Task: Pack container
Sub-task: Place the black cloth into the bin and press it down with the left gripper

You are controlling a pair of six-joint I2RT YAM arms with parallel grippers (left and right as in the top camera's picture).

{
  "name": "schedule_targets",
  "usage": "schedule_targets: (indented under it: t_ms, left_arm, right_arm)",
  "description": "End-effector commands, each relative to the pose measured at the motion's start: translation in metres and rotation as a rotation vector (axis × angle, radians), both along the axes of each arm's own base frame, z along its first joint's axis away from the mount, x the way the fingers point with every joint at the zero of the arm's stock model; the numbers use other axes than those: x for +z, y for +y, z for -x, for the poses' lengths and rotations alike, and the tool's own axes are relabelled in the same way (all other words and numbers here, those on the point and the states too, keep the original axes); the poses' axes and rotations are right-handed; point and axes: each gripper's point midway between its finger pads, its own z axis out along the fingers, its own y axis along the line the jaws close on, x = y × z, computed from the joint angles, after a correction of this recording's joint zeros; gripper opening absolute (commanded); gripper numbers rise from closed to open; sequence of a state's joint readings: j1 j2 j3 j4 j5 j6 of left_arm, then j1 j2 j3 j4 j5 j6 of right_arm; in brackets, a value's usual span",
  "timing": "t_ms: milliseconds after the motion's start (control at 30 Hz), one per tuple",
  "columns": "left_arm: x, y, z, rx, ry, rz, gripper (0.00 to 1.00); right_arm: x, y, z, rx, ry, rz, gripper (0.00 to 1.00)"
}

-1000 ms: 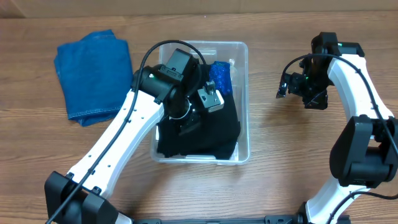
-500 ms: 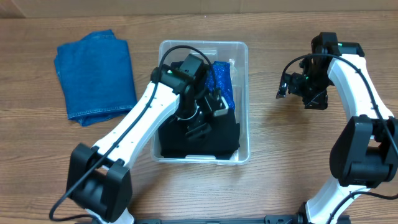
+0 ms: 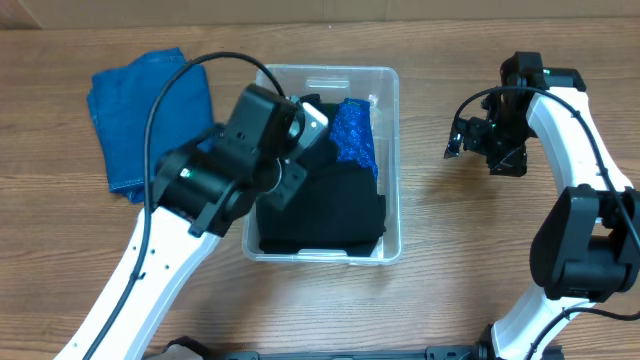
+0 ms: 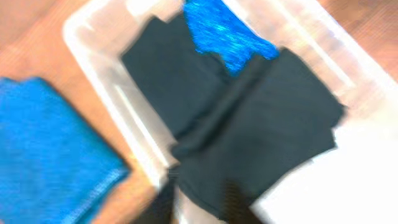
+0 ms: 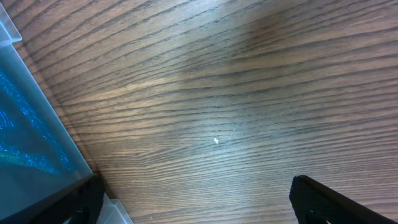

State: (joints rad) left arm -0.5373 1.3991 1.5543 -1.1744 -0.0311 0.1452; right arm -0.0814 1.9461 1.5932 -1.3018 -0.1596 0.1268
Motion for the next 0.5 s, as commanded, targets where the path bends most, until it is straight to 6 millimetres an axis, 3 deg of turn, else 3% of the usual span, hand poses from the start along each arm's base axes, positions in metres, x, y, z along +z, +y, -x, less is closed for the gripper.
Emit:
schedule_targets:
  t_ms: [0, 67, 133, 200, 267, 367, 467]
  left_arm:
    - [-0.061, -0.021, 0.020, 0.005, 0.251, 0.059, 0.04]
    - [-0.102, -0.026, 0.026, -0.002, 0.351, 0.045, 0.04]
    - [-0.149, -0.032, 0.017, 0.001, 0.402, 0.015, 0.04]
    - [-0.179, -0.036, -0.017, 0.033, 0.347, -0.012, 0.04]
    - [-0.208, -0.049, -0.054, 0.086, 0.291, 0.039, 0.12]
    - [-0.234, -0.061, -0.052, 0.079, 0.372, 0.091, 0.13]
    - [-0.232, -0.056, -0.038, 0.070, 0.414, 0.058, 0.09]
  right_arm:
    - [0.018, 0.000, -0.005, 0.002, -0.057, 0.006, 1.00]
    - [0.018, 0.000, -0.004, 0.002, -0.051, 0.006, 1.00]
    - [0.018, 0.000, -0.004, 0.002, -0.052, 0.006, 1.00]
    - [0.018, 0.000, -0.004, 0.002, -0.051, 0.006, 1.00]
    - [0.018, 0.000, -0.004, 0.002, -0.050, 0.006, 1.00]
    - [0.018, 0.000, -0.002, 0.002, -0.044, 0.005, 1.00]
    - [0.018, 0.000, -0.002, 0.002, -0.045, 0.006, 1.00]
